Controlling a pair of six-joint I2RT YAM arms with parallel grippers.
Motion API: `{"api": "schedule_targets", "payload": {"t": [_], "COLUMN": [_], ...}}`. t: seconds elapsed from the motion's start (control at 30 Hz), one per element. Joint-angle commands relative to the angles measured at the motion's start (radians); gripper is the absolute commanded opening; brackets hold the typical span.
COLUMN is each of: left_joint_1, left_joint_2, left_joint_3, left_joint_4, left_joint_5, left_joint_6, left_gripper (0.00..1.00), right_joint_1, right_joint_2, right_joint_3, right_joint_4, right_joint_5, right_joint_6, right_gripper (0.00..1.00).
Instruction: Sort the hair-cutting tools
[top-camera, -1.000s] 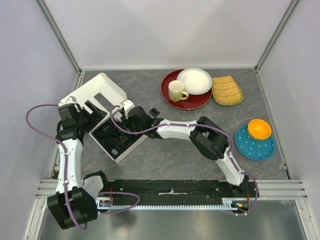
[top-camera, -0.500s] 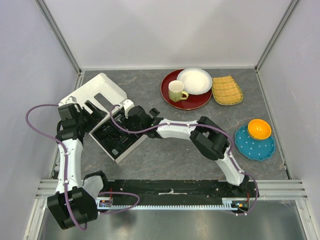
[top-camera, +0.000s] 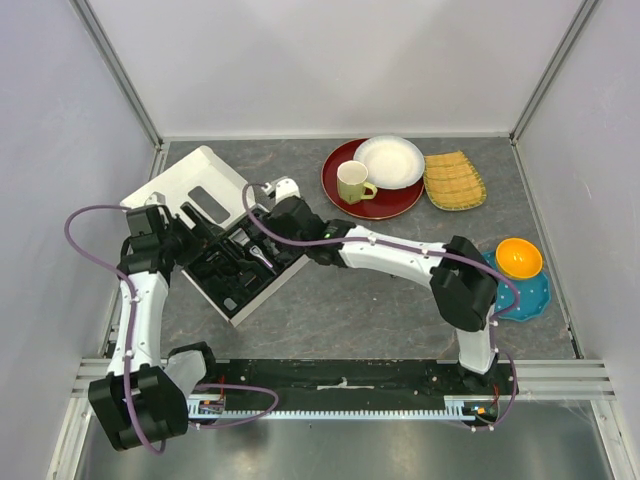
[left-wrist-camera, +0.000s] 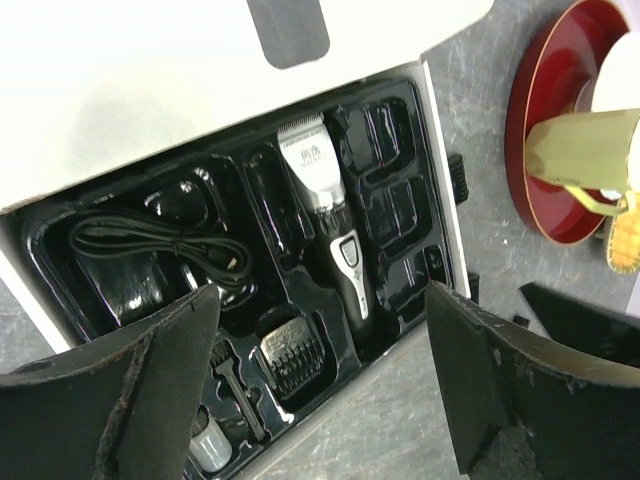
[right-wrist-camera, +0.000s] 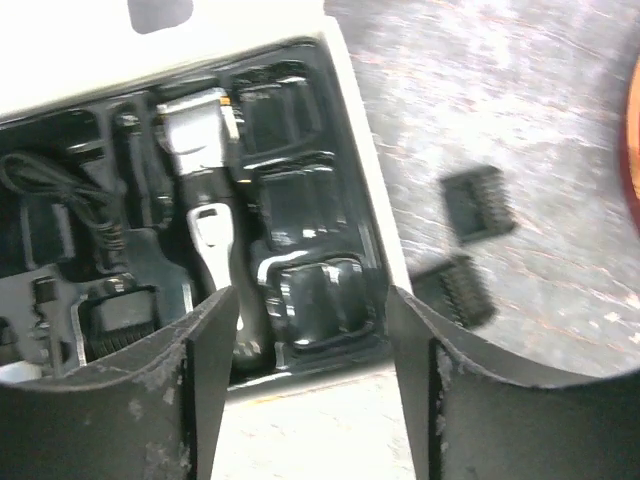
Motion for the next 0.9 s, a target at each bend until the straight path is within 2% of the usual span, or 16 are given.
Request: {"api": "schedule_targets", "payload": {"t": [0.0, 0.2, 0.37, 0.53, 0.73, 0.87], "left_joint_1": [-0.033, -0.059, -0.074, -0.107, -0.127, -0.13], "left_joint_2": [0.005, -0.005, 0.028, 0.061, 0.106, 0.156], "left_joint_3": [0.063, 0.04, -0.003, -0.001, 0.071, 0.144], "left_joint_4": [-0.046, -0.069, -0.029, -0.022, -0.04, -0.048], "left_joint_5": [-0.013, -0.052, -0.017, -0.015, -0.032, -0.035], "left_joint_6": [0.017, 0.031, 0.048, 0.065, 0.082, 0.08], "left_gripper": [0.89, 0.89, 0.89, 0.88, 0.87, 0.87], "right_joint_1": [-0.078, -0.17, -0.222, -0.224, -0.221, -0.221], "right_joint_2": [-0.056, -0.001, 0.079, 0.099, -0.008, -0.108], "right_joint_3": [-0.03, -0.006, 0.042, 0.011, -0.126, -0.254], "right_joint_4": [-0.162, -0.144, -0.187, -0.165, -0.084, -0.026], "right_joint_5": [0.07, 0.003, 0.007, -0.094, -0.289, -0.314], "right_joint_6": [0.104, 0.069, 0.128, 0.095, 0.032, -0.002], "right_gripper": [0.7, 0.72, 0.59, 0.49, 0.47, 0.48]}}
